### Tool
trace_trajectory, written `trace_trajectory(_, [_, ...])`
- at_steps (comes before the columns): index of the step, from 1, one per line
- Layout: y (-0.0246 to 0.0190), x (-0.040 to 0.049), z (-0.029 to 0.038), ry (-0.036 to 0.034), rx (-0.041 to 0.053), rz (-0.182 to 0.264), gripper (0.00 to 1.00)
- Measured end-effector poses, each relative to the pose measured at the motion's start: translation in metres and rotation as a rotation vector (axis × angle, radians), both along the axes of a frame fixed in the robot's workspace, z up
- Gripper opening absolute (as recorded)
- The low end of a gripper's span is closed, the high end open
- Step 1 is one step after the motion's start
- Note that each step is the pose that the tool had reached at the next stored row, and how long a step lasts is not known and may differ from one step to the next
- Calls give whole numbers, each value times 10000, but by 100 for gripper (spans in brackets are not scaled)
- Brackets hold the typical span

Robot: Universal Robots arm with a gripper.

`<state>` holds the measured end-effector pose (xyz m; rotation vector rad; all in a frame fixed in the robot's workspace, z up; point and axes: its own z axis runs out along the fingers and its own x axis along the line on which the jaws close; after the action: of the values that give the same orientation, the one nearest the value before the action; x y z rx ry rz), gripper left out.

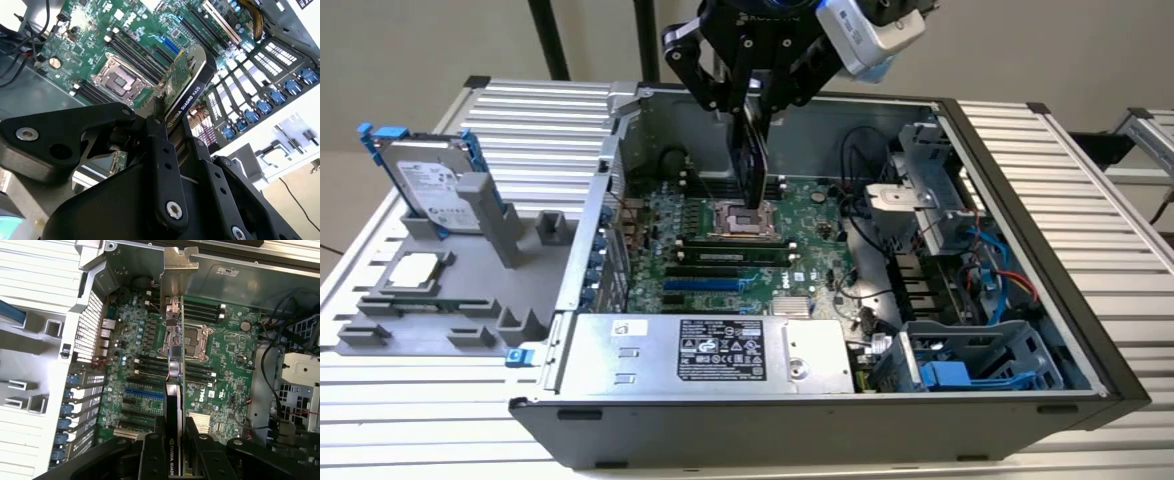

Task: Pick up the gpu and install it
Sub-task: 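Insert the gpu into the slot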

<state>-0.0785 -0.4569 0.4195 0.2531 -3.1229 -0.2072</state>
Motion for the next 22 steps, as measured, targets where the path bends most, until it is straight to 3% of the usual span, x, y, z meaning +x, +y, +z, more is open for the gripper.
trace_trajectory(22, [0, 0, 0, 0, 0, 1164, 0])
